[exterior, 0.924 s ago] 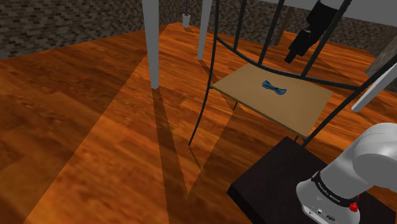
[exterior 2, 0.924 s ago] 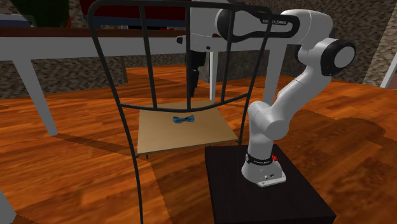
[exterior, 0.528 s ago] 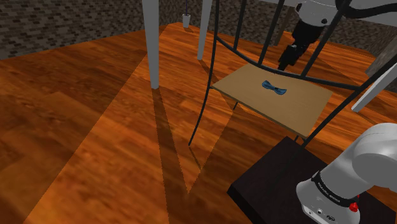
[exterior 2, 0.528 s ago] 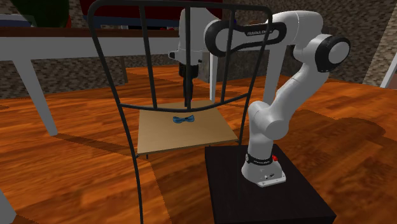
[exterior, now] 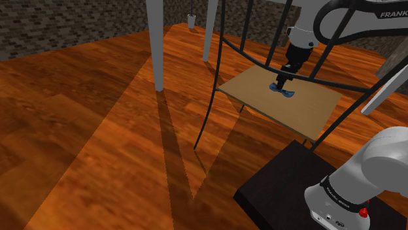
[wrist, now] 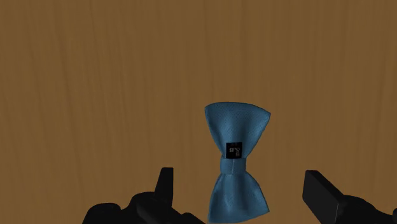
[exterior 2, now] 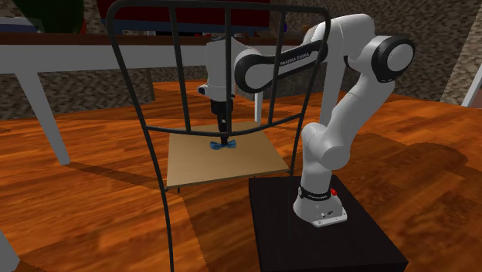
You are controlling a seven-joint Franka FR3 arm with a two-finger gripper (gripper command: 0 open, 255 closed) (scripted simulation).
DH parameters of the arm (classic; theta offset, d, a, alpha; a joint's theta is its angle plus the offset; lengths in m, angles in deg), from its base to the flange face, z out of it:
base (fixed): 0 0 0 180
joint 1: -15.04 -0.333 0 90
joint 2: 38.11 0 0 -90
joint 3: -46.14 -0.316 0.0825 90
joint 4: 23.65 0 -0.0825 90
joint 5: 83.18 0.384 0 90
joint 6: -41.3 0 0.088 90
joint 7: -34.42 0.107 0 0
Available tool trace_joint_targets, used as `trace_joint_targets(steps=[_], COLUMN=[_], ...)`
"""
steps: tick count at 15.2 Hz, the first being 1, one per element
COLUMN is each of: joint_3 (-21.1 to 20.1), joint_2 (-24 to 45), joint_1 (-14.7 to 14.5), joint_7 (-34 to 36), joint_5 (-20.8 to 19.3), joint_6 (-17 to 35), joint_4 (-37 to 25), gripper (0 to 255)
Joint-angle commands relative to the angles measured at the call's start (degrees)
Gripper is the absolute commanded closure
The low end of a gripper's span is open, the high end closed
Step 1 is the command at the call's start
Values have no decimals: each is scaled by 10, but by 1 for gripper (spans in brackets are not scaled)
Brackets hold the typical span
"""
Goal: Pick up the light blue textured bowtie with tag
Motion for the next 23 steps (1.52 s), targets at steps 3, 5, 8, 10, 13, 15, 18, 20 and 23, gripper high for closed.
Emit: trace_joint_targets(steps=[3, 5, 8, 10, 13, 15, 18, 20, 23], joint_3=[1, 1, 1, 1, 1, 1, 1, 1, 0], joint_2=[5, 6, 5, 5, 5, 6, 3, 1, 0], joint_1=[1, 1, 1, 1, 1, 1, 0, 0, 0], joint_7=[4, 5, 4, 4, 4, 5, 1, -1, -4], joint_5=[-2, -3, -3, -3, -3, -3, -1, 0, 1], joint_6=[32, 37, 36, 36, 36, 37, 13, -3, -26], joint_4=[27, 31, 31, 31, 31, 31, 10, -4, -26], gripper=[0, 0, 255, 255, 255, 255, 255, 255, 255])
